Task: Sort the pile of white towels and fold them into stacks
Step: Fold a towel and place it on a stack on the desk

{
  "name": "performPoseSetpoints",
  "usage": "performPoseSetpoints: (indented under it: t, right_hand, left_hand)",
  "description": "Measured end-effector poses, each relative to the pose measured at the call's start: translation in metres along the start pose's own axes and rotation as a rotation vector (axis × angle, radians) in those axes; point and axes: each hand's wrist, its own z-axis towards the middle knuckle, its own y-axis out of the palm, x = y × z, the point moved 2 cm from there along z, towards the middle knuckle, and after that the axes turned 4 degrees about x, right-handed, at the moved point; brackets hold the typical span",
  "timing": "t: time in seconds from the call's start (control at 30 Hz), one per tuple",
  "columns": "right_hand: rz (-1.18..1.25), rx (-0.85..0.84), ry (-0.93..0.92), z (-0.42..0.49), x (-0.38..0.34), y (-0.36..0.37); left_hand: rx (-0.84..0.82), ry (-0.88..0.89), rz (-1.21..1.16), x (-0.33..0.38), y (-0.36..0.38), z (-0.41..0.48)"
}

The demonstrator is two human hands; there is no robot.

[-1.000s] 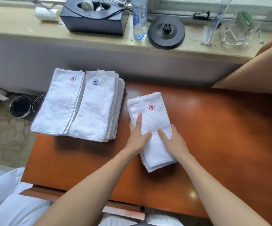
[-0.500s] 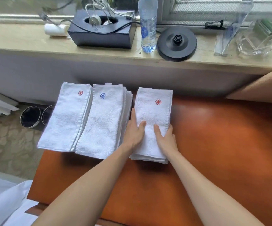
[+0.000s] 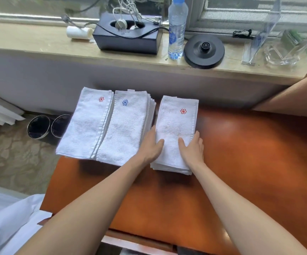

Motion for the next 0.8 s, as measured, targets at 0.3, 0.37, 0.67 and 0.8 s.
performPoseSetpoints:
  t: [0.3,0.37,0.67,0.8]
  right_hand:
    - [-0.114,0.085,-0.253,-0.053,-0.047,0.007]
    - [-0.131,0.048,-0.309,-0.061,-0.056,0.017]
    - [-0.259,-0.043,-0.473,-0.081,-0.121,0.083]
    - [-0.357,-0.063,-0.513,-0.074,-0.137,0.110]
  left_hand:
    - [0.006,0.017,0.091,-0.018,-0.056,-0.051]
    - [0.001,0.040,0.133,-0.030,-0.071,-0.054]
    - [-0.047,0.115,0.456,-0.097,-0.128,-0.050]
    - [-0.087,0.137,0.641,-0.115,-0.133,-0.042]
